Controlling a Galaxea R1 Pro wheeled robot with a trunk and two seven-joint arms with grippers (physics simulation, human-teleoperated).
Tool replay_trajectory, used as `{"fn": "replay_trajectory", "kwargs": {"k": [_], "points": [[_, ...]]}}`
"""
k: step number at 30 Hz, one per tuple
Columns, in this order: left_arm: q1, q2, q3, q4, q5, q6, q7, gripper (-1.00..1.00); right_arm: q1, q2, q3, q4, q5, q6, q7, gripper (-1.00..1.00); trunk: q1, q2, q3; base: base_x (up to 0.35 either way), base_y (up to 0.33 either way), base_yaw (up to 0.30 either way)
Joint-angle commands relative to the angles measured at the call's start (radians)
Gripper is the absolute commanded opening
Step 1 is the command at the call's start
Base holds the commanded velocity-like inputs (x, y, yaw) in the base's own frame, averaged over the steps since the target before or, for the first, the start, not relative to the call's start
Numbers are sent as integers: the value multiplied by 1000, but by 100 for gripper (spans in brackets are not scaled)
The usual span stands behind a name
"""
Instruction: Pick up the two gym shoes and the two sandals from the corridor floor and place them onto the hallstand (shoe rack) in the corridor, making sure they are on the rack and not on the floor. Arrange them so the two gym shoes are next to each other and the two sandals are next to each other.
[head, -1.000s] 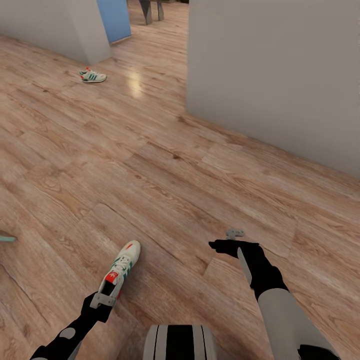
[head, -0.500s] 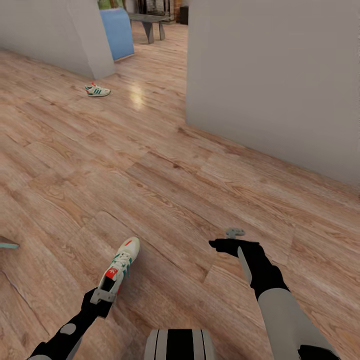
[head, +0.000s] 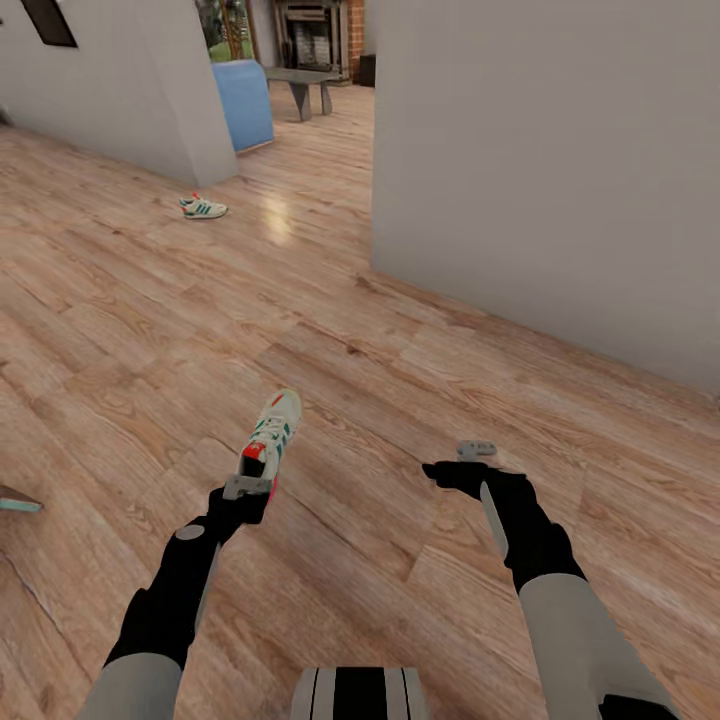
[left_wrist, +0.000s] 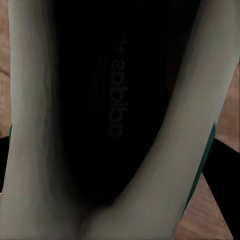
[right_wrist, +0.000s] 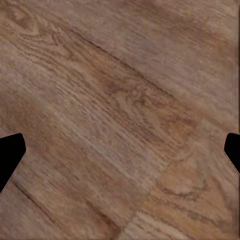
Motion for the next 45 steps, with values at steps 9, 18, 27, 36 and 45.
{"fn": "replay_trajectory", "kwargs": {"k": [9, 18, 27, 36, 45], "points": [[1, -23, 4, -59, 72, 108, -14, -100, 0, 2, -3, -28, 12, 4, 9, 100, -4, 2, 44, 0, 0, 0], [1, -23, 4, -60, 76, 139, -15, -100, 0, 3, -3, -29, 11, 4, 9, 100, -8, 4, 93, 0, 0, 0], [1, -25, 3, -60, 78, 160, -15, -100, 0, 3, -3, -29, 11, 4, 9, 100, -12, 6, 143, 0, 0, 0], [1, -25, 3, -59, 79, 161, -15, -100, 0, 3, -3, -29, 11, 4, 9, 100, -43, 62, 187, 0, 0, 0], [1, -25, 3, -59, 80, 161, -15, -100, 0, 3, -3, -29, 11, 4, 9, 100, -66, 104, 220, 0, 0, 0]]}}
